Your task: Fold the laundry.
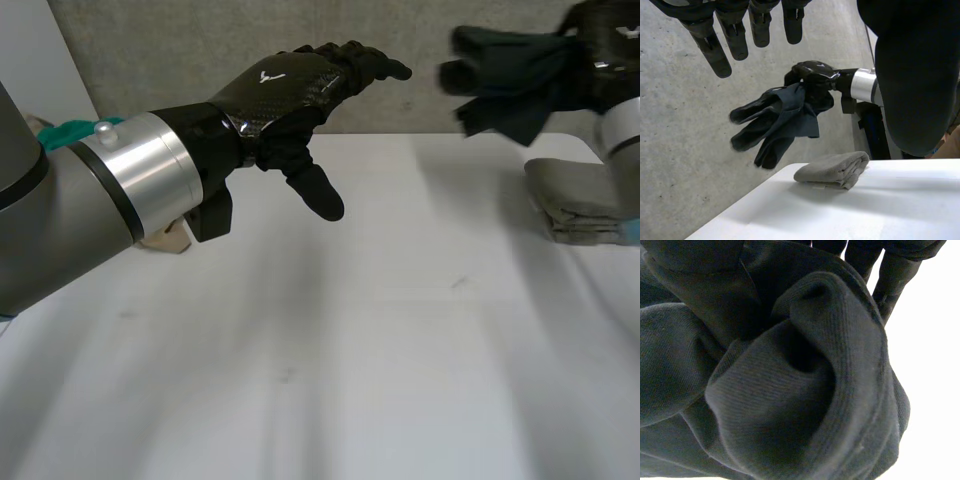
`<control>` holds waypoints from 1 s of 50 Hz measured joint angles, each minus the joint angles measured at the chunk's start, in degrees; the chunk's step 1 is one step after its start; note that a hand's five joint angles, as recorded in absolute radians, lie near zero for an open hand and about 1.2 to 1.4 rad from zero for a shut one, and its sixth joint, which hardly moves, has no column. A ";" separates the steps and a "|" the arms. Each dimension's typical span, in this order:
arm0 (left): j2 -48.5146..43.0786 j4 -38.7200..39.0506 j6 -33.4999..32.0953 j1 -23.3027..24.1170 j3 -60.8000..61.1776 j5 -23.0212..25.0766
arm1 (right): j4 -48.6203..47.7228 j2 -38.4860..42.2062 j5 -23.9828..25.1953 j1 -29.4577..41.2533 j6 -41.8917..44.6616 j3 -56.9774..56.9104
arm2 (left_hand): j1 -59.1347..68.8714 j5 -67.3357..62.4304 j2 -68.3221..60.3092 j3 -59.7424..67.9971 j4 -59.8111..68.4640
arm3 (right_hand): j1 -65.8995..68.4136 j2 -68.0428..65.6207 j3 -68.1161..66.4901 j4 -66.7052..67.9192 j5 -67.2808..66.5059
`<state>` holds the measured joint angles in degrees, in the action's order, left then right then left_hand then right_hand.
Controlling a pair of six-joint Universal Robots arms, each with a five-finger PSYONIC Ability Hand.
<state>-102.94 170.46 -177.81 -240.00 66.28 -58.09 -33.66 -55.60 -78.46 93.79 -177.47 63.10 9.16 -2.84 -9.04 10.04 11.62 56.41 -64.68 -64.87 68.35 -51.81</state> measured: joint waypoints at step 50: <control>5.03 5.61 0.17 -0.75 4.15 -5.75 | 18.45 -3.81 -13.71 -22.34 35.72 -5.74 | 0.00 0.00 0.00 0.00 0.00 | -43.31 52.18 52.63 -56.03 49.05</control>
<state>-97.90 176.07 -177.64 -240.75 70.44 -63.84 -15.21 -59.41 -92.17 71.46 -141.75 57.35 9.16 -2.84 -9.04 10.04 11.62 13.10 -12.50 -12.24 12.32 -2.76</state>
